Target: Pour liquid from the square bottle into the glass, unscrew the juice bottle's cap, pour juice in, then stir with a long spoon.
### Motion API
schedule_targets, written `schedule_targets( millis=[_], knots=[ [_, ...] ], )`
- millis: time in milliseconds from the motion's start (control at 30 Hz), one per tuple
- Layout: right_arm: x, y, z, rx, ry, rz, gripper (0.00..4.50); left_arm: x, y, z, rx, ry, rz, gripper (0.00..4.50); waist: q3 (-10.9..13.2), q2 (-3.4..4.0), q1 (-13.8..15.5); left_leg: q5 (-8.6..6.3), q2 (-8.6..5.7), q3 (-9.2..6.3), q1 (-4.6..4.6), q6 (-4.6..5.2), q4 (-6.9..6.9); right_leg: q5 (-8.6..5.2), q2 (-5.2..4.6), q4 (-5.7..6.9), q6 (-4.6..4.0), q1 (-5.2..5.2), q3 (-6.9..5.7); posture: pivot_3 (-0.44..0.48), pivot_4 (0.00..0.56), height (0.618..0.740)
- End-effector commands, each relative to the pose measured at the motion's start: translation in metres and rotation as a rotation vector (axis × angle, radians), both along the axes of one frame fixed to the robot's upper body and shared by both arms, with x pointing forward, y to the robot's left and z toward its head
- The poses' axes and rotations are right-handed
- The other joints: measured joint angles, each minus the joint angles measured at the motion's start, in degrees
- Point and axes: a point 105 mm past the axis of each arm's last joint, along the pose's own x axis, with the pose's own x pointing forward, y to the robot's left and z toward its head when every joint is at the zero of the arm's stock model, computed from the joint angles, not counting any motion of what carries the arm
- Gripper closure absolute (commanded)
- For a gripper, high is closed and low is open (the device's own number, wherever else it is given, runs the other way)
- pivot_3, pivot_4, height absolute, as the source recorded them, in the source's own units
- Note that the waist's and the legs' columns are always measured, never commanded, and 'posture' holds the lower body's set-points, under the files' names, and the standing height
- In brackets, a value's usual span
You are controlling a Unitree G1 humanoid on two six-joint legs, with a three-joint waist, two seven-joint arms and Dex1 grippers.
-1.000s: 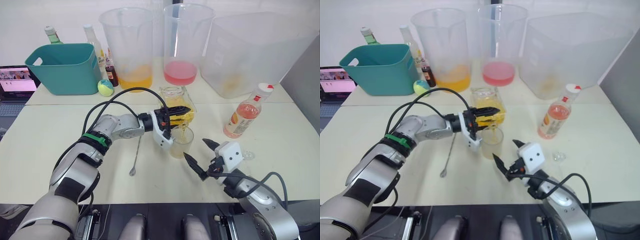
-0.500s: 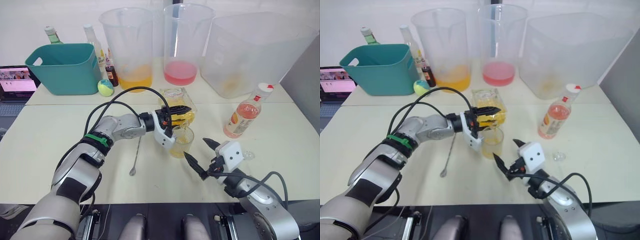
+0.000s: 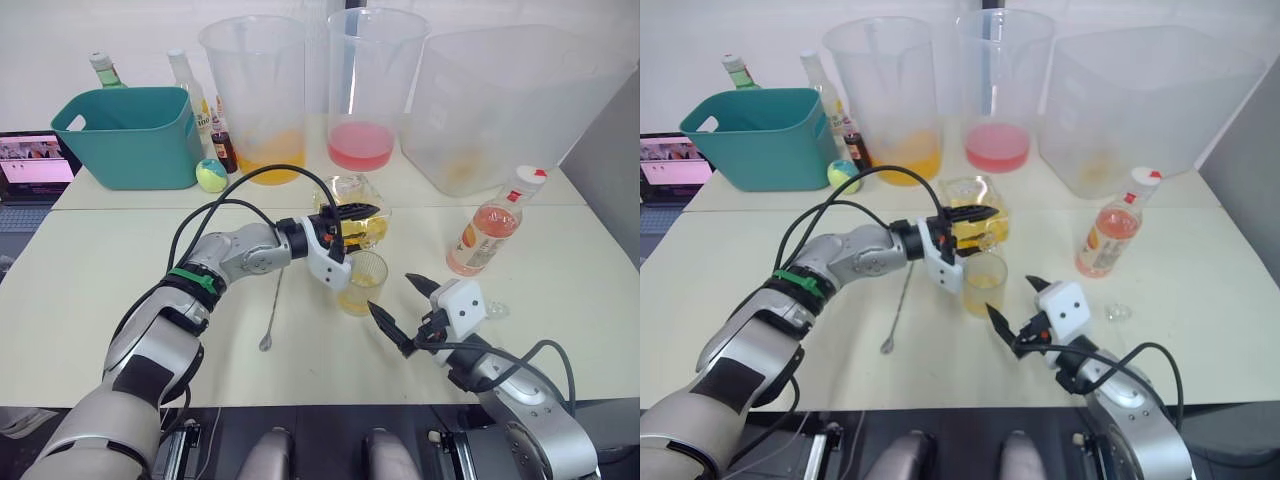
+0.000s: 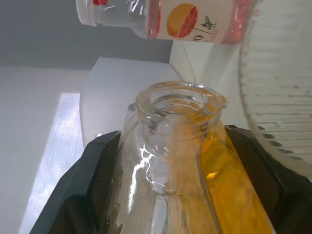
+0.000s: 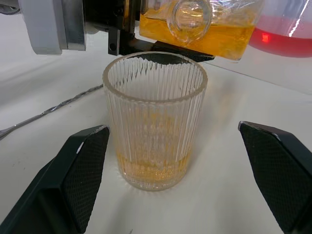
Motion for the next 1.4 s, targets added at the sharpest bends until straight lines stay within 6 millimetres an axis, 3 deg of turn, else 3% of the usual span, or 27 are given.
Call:
schedule_targets(
  millis=[33,367,533,767,867,1000,1300,1400],
  knots=[
    [-0.001,-0.005,0.012,-0.003,-0.044,0.019,0.03,0.008,0.015,0.05,-0.256,0.053,0.042,1.68,0.0,0.0,-0.17,0.0,0.0,-0.01,-0.01,0.0,0.01,0.0,0.0,0.01,0.0,-0.01,0.0,0.0,0.15,0.738],
    [-0.002,-0.016,0.036,-0.077,-0.07,0.216,0.03,0.02,0.059,0.072,-0.513,0.352,0.154,1.68,-0.01,0.01,-1.26,0.0,0.01,-0.05,0.0,0.01,0.03,0.0,0.01,0.07,0.0,-0.01,-0.02,0.0,0.15,0.738],
    [-0.006,-0.008,0.048,-0.142,-0.038,0.433,0.03,0.028,0.107,0.086,-0.737,0.498,0.317,1.68,0.0,0.01,-1.45,-0.01,0.02,-0.08,-0.04,0.01,0.08,0.0,0.01,0.06,0.0,-0.01,-0.04,0.0,0.15,0.738],
    [-0.002,-0.004,0.067,-0.193,-0.032,0.617,0.03,0.021,0.163,0.096,-1.02,0.583,0.558,1.68,-0.01,0.0,-1.4,-0.01,0.05,-0.08,-0.04,0.02,0.11,0.0,0.03,0.06,-0.01,0.01,-0.04,0.0,0.15,0.738],
    [0.001,0.003,0.072,-0.204,-0.046,0.685,0.03,0.011,0.185,0.089,-1.131,0.595,0.653,1.68,-0.02,-0.02,-1.32,-0.01,0.06,-0.09,-0.06,0.01,0.12,0.0,0.03,0.06,-0.01,0.01,-0.04,0.0,0.15,0.738],
    [0.001,0.008,0.072,-0.208,-0.048,0.732,0.03,0.002,0.198,0.079,-1.214,0.614,0.708,1.68,-0.03,-0.06,-0.78,0.0,0.06,-0.1,-0.08,-0.01,0.13,0.01,0.01,0.05,-0.02,0.0,-0.05,0.0,0.15,0.738],
    [0.004,0.012,0.071,-0.222,-0.042,0.767,0.03,-0.003,0.211,0.031,-1.322,0.735,0.815,1.68,-0.04,-0.22,0.34,0.0,0.02,-0.07,-0.09,-0.01,0.17,0.02,-0.06,0.02,-0.02,0.0,-0.03,0.0,0.15,0.738],
    [0.005,0.012,0.073,-0.219,-0.052,0.756,0.03,-0.001,0.215,0.004,-1.326,0.786,0.868,1.68,-0.07,-0.25,0.49,0.0,0.03,-0.04,-0.07,-0.01,0.17,0.03,-0.07,0.01,-0.03,0.0,0.0,0.0,0.15,0.738]
  ],
)
